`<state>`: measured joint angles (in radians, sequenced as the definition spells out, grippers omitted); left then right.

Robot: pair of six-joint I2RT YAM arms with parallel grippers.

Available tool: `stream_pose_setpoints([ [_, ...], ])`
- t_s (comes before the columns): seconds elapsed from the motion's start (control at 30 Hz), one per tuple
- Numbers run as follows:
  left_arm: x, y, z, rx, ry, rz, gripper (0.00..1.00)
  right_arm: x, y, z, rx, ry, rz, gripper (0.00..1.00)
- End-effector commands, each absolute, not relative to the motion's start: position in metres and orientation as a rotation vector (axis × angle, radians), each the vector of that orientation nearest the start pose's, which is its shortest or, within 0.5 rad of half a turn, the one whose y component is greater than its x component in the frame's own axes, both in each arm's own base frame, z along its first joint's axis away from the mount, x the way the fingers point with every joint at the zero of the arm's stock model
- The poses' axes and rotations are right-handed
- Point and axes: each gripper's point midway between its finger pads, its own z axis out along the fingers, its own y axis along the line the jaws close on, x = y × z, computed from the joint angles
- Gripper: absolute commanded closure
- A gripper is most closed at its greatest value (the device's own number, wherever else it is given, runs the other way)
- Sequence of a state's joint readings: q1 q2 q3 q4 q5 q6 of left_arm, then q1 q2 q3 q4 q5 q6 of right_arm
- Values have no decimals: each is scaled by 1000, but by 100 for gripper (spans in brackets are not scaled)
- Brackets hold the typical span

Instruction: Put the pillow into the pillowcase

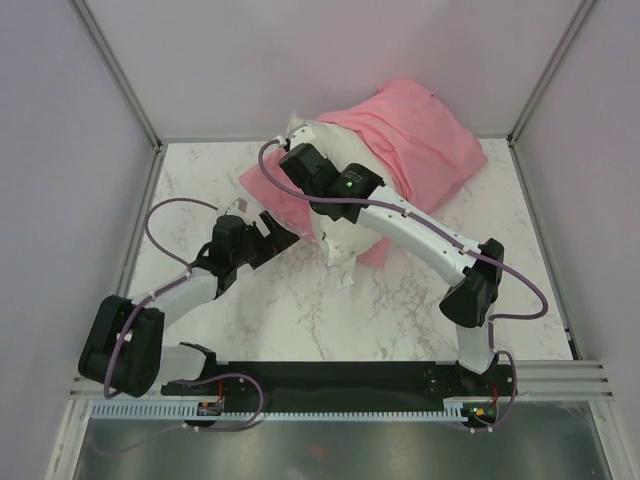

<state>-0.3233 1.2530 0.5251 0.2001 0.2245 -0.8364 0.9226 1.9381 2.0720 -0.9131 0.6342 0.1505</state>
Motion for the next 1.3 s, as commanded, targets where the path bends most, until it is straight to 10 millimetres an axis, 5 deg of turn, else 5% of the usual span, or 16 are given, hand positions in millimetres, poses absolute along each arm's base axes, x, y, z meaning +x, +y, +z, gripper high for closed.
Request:
stream_pose_setpoints([
  [0.0,350,-196,127,-468,2033,-983,0,380,319,332,-424,1982,-75,100],
  [0.17,371,-216,112,-509,1997,-1020,0,378,318,344,-427,1970,-57,100],
  [0.43,409,-241,119,-537,1815,-1130,4,373,316,357,-433,1957,-16,100],
  [0.5,415,-255,135,-508,1746,-1192,16,374,314,357,-430,1961,-9,100],
  [0.6,422,-278,146,-461,1706,-1260,68,375,315,354,-432,1969,4,100],
  [0.7,418,-299,167,-327,1619,-1383,97,375,314,352,-434,1976,8,100],
  [0.73,412,-304,183,-259,1549,-1441,98,375,313,352,-434,1976,8,100],
  [0.9,381,-285,192,-224,1529,-1444,98,373,306,336,-446,1997,-30,100],
  [1.03,338,-273,196,-155,1566,-1510,98,372,302,317,-454,2012,-60,100],
  [1.2,274,-272,233,-5,1566,-1742,98,378,290,296,-438,2024,-158,100],
  [1.27,247,-264,270,57,1460,-1844,98,388,280,281,-418,2042,-224,100],
])
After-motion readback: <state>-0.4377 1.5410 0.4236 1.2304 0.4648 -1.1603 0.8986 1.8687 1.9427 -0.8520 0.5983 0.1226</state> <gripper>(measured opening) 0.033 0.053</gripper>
